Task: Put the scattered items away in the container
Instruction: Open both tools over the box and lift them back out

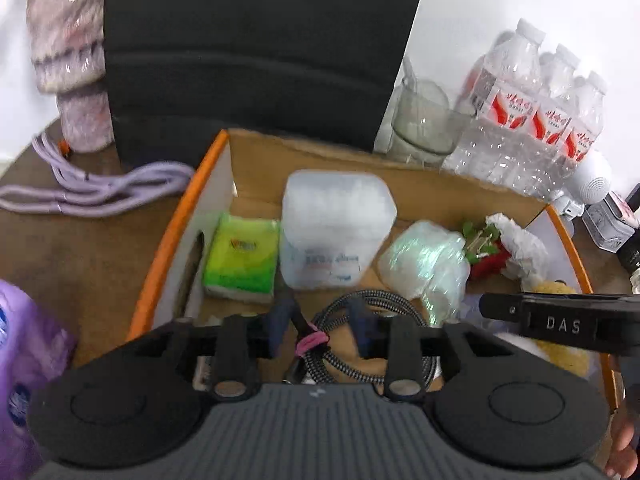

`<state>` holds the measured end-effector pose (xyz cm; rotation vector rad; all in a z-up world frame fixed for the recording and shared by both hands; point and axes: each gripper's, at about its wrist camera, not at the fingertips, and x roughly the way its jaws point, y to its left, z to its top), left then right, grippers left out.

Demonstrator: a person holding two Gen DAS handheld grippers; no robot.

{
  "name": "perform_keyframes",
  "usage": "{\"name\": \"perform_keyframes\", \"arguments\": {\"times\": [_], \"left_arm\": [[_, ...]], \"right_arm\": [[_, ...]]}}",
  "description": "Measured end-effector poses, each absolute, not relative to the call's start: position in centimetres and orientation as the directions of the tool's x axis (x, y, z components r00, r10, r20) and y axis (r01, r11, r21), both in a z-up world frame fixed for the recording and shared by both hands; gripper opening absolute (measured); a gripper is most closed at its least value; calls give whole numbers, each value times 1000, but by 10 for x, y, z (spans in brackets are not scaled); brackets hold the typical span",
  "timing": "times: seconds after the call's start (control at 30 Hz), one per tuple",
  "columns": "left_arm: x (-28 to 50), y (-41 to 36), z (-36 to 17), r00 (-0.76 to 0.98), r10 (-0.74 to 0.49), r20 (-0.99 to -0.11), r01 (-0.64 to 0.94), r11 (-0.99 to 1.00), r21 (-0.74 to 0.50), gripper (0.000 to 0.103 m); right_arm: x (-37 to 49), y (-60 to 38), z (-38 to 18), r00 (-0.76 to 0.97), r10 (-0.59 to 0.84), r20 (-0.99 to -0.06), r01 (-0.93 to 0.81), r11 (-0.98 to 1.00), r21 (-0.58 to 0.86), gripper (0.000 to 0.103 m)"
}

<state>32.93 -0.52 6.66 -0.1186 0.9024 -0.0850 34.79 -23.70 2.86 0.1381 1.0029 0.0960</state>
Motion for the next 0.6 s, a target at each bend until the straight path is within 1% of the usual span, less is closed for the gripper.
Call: {"name": "perform_keyframes", "arguments": {"times": [0.07, 0.1, 0.13, 0.2, 0.23, 0.27, 0.3, 0.33, 0.43, 0.47, 0.5, 0.6], "left_arm": [[323, 0, 76, 625, -116, -772, 19, 991, -133, 46], [321, 0, 80, 624, -109, -774, 16, 992, -127, 49], [318, 1, 85, 620, -102, -778, 13, 993, -120, 53], [309, 3, 94, 609, -97, -787, 7, 993, -116, 85], [302, 3, 97, 602, -101, -792, 14, 993, -117, 88], [296, 2, 98, 593, -103, -798, 26, 994, -108, 89], [287, 1, 99, 585, -86, -806, 27, 996, -87, 89], [279, -1, 100, 586, -69, -807, 20, 997, -70, 89], [247, -7, 107, 623, -36, -781, 10, 999, -38, 94], [232, -9, 111, 651, -33, -759, 17, 999, -30, 99], [216, -11, 115, 682, -41, -730, 32, 999, -27, 102], [156, -19, 116, 778, -77, -624, 84, 996, -19, 103]], "right_arm": [[342, -237, 35, 554, 149, -819, -18, 986, 166, 47], [338, -238, 40, 562, 161, -811, -23, 983, 179, 56], [331, -239, 47, 571, 172, -803, -28, 981, 190, 60], [318, -241, 62, 591, 170, -789, -28, 981, 190, 64], [307, -243, 72, 608, 166, -776, -28, 982, 189, 70], [296, -244, 81, 624, 167, -764, -33, 982, 187, 73], [283, -246, 89, 642, 172, -747, -44, 981, 188, 80], [266, -248, 97, 664, 179, -726, -56, 980, 191, 84], [222, -257, 111, 704, 214, -677, -98, 974, 206, 86], [210, -260, 112, 709, 216, -671, -98, 973, 210, 86], [196, -263, 114, 717, 218, -662, -96, 972, 215, 86], [145, -274, 115, 757, 241, -608, -111, 963, 244, 87]]}}
